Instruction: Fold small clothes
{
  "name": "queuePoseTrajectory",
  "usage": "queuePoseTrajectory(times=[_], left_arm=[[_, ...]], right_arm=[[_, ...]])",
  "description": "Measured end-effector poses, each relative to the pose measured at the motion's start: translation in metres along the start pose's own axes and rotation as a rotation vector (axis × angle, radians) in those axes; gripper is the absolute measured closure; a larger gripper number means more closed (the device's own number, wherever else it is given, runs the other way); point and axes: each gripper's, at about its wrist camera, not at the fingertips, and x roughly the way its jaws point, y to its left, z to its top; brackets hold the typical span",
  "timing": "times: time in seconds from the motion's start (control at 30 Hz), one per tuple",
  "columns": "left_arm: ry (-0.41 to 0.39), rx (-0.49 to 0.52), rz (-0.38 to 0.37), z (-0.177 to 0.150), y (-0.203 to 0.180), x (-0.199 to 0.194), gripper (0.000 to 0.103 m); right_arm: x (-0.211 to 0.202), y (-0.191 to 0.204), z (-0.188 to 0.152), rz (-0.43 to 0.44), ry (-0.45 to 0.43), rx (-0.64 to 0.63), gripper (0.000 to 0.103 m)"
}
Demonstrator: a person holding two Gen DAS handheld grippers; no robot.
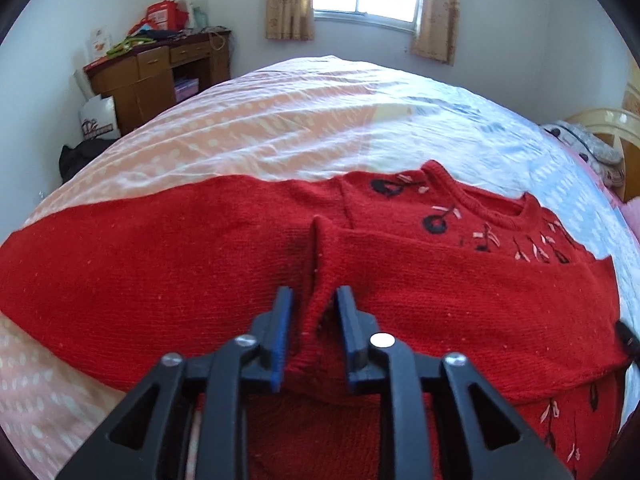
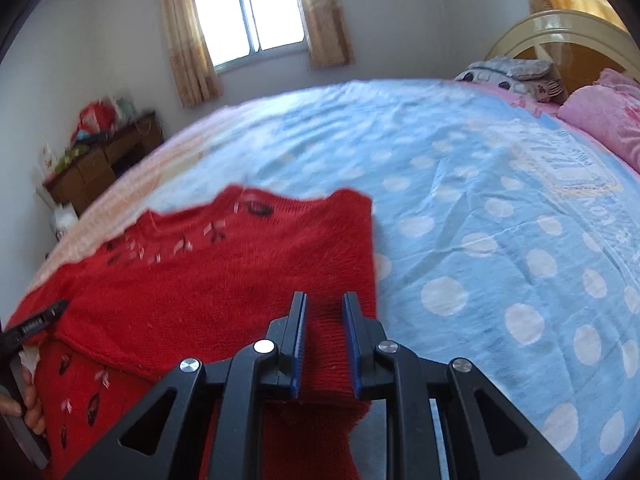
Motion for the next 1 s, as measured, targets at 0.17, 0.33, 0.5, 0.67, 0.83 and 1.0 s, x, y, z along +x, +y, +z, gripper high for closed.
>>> queuePoseTrajectory(times=[0.17,0.33,0.5,0.67,0.83,1.0], left_arm=[[0.006,-0.060,-0.029,-0.002,0.010,0.000,0.061],[0.000,-0.068,-0.032,-0.004,0.010,-0.002,0.050],[0.012,-0.079,-0.107,-0.015,0.014,-0.018,0.013],[-0.062,-0.125,-0.081,-0.022,0.048,-0.061,0.013],[-0.164,-0.285,0.093,-0.002,0.141,-0.089,0.013],[-0.186,-0.559,0.267,0.010,0.258,-0.091,0.016]], right_arm=[[0.007,0.018,0.000,-0.090,0.030,-0.088,0.084],[0.005,0.010,-0.002,-0.074,0.021,-0.058,0.081],[0.005,0.010,-0.001,-0.080,0.020,-0.053,0.078],[0.005,0.010,-0.001,-0.083,0.022,-0.049,0.076],[0.005,0.009,0.000,-0.085,0.023,-0.048,0.075],[0.005,0.009,0.000,-0.088,0.023,-0.050,0.075]])
